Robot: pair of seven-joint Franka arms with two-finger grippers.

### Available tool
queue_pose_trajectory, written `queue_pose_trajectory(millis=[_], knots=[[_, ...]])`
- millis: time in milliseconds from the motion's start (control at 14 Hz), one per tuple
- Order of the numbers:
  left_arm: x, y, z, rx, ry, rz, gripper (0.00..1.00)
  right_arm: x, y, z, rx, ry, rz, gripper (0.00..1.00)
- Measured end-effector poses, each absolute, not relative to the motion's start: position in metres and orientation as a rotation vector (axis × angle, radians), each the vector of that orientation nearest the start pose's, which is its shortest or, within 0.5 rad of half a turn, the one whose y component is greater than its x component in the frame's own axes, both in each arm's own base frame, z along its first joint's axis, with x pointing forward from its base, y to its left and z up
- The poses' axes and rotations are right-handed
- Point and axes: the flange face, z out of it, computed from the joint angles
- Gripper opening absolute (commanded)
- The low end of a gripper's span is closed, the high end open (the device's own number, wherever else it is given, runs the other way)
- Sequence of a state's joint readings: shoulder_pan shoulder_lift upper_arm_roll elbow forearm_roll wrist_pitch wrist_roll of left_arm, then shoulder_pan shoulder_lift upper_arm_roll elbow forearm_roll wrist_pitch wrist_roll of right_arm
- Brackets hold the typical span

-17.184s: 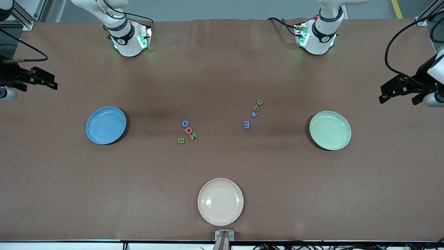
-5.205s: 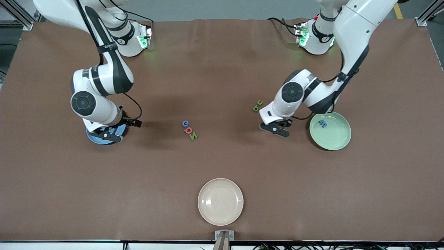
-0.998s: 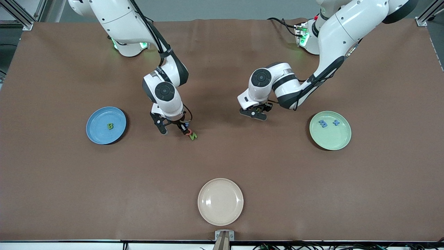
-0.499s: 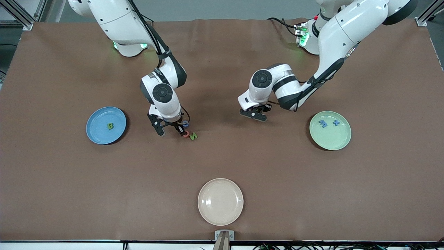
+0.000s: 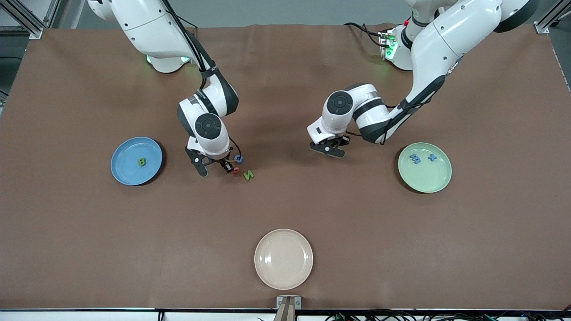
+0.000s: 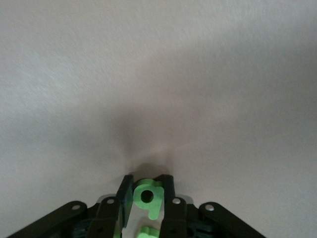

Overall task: Sort uppercase to blue plate, lowercase to green plate
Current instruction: 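Drop the a on the green plate while the right gripper grasps blue c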

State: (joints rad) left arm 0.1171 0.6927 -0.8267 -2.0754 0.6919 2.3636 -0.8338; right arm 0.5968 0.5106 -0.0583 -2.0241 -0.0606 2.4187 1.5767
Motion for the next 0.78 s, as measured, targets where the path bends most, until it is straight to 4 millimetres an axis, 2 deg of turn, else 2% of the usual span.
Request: queue_pose_trajectory(millis=[214, 357, 570, 784], knots=[[0.449, -0.360, 0.202, -3.127, 0.509, 0.103, 0.08, 0.503, 0.306, 0.184, -2.885, 1.540, -0.004, 0.67], [0.466, -0.339, 0.226, -3.132, 0.555, 0.109, 0.08, 0.502, 0.311, 0.184, -2.875, 1.530, -0.014, 0.67], [0.491, -0.290, 0.260, -3.106, 0.635, 0.146, 0.08, 0.500, 0.317, 0.182, -2.857, 1.541, -0.024, 0.67], [0.510, -0.233, 0.274, -3.074, 0.707, 0.197, 0.08, 0.498, 0.322, 0.180, -2.835, 1.554, -0.035, 0.67]])
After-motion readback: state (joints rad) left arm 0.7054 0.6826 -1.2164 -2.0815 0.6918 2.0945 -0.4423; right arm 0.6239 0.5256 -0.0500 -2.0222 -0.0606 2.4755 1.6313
